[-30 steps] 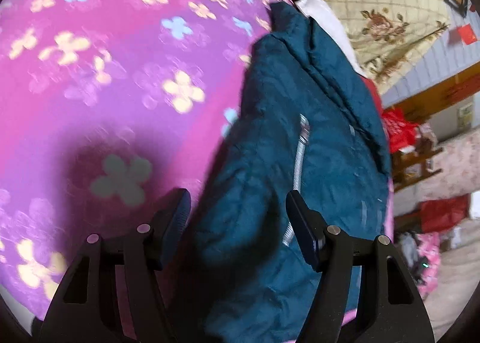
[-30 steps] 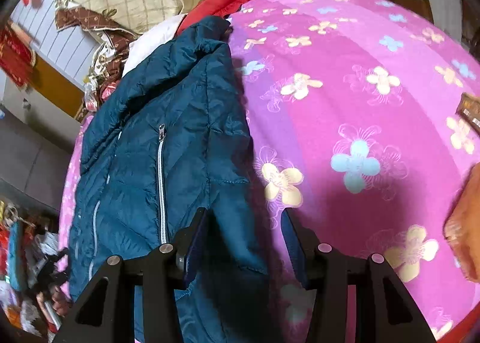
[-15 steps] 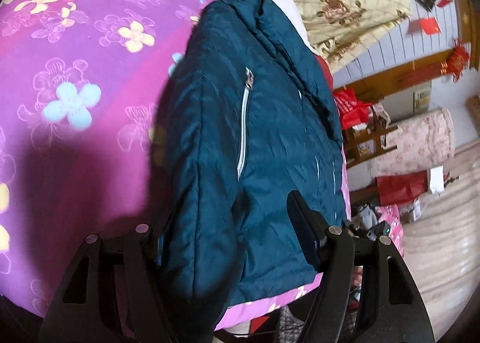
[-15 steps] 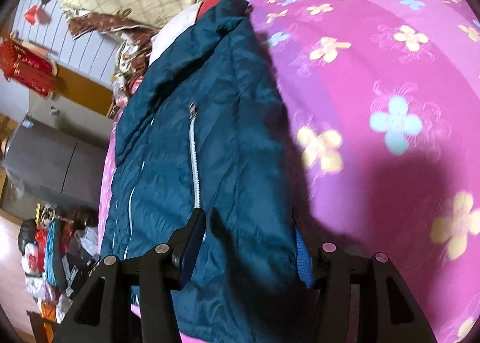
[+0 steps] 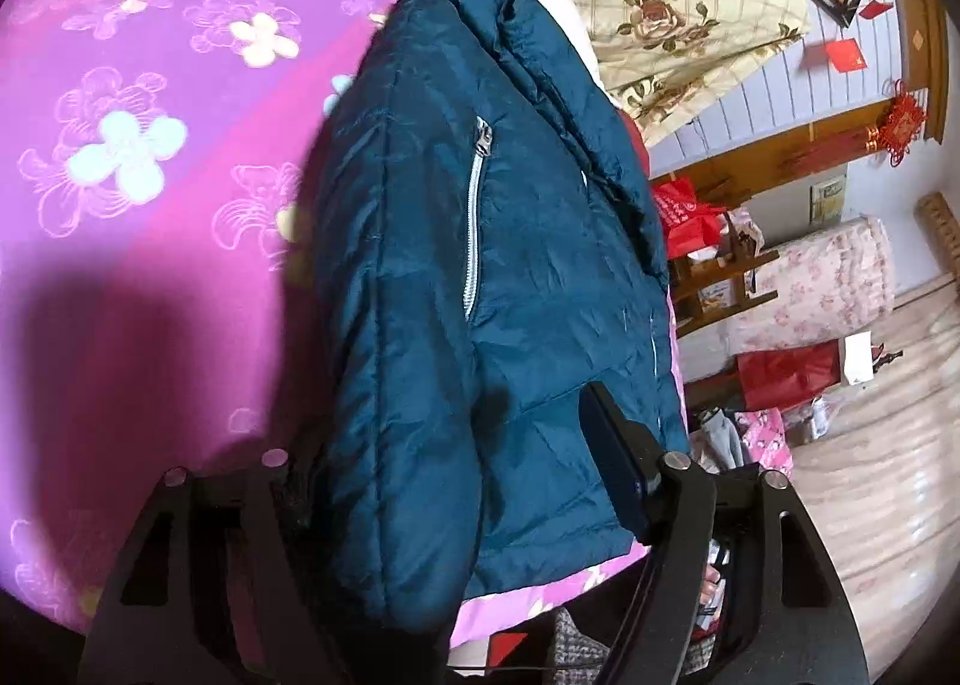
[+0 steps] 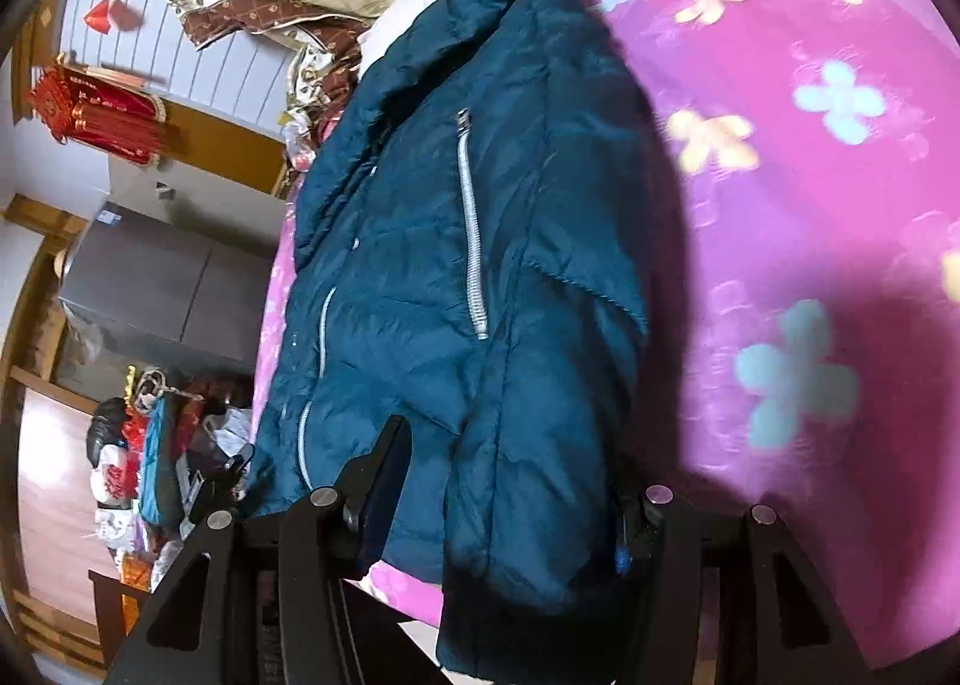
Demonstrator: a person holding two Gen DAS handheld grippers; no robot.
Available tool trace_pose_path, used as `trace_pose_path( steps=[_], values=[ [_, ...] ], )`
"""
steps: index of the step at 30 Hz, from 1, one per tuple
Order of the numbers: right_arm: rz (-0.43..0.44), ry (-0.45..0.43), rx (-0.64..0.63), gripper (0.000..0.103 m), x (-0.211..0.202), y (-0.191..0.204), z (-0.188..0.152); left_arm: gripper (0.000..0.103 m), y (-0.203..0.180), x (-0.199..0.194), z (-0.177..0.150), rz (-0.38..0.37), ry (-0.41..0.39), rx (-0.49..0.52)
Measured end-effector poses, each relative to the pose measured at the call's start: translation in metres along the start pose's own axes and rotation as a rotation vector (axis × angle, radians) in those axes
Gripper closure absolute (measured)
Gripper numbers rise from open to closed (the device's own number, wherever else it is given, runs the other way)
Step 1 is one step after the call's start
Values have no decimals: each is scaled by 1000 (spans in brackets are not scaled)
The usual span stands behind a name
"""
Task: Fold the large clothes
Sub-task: 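Lift the jacket by its folded edge with both grippers, holding it up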
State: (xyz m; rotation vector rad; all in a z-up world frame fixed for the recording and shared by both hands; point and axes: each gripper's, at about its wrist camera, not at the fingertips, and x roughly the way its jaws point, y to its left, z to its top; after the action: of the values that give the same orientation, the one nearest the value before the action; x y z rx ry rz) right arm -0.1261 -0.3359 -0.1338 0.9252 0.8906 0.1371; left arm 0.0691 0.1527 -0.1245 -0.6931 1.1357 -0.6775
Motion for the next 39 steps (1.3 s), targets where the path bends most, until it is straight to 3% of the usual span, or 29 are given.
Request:
trace_pose_path(
  steps=[7, 8, 9, 10, 11, 14, 20, 28, 39],
  values=[
    [-46, -18, -52, 48, 10, 18, -10, 33, -19, 3, -13, 130, -31, 82],
    [-50, -26, -51, 48, 10, 18, -12, 37, -23, 4, -16, 169, -41, 93],
    [-55, -34, -50, 48, 9, 19, -13, 55, -24, 6, -19, 202, -45, 99],
    [-67, -43, -51, 50, 9, 20, -15, 76, -26, 8, -20, 281, -48, 109],
    [-90, -52, -53, 56, 9, 22, -17, 79, -27, 9, -20, 339, -45, 107],
    [-166, -60, -52, 70, 10, 25, -18, 87, -31, 1, -17, 346, -48, 77],
    [-171, -71, -59, 80, -7, 31, -11, 92, -70, -24, -18, 418, -127, 170],
    [-112, -127, -117, 83, -54, 51, -17, 93, -117, -68, -36, 419, -231, 271],
    [-18, -218, -219, 83, -126, 84, -49, 93, -119, -128, -74, 326, -290, 215]
  ],
)
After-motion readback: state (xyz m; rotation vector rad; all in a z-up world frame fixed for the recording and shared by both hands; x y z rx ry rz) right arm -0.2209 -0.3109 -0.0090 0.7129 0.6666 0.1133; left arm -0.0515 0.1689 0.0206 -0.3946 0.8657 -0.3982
